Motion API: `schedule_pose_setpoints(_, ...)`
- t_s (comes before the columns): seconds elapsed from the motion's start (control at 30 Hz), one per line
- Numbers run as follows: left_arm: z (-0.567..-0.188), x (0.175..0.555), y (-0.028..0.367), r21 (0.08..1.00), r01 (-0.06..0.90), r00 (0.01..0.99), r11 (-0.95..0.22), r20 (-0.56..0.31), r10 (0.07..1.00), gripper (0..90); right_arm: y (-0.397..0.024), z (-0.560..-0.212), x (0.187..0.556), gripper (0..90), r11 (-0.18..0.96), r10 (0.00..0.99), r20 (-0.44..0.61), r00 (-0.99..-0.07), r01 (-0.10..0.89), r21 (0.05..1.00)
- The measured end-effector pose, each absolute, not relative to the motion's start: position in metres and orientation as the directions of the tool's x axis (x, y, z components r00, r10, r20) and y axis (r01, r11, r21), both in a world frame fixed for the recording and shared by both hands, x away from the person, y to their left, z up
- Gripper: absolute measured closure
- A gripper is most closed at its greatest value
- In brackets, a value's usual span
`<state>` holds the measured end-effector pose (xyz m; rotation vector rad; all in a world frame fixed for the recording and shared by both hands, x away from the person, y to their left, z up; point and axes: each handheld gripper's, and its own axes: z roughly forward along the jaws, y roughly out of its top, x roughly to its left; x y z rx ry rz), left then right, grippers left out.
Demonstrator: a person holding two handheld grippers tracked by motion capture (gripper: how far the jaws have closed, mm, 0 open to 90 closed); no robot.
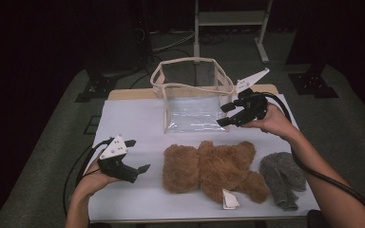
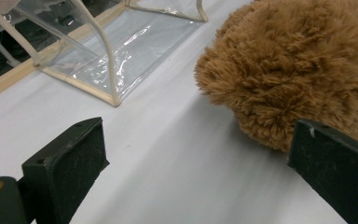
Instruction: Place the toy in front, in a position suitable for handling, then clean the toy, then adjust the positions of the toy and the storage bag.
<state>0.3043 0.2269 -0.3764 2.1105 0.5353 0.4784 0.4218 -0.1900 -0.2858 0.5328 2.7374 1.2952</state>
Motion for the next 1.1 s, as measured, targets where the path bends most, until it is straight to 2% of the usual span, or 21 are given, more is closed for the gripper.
schedule_pose_setpoints(1.1, -0.379, 0.304, 0.234, 0.819, 0.217, 0.837, -0.531, 0.124, 0.534, 3.1, -0.140, -0.259, 0.445, 36.5, 0.634, 0.228, 0.046, -0.973, 0.184, 0.751)
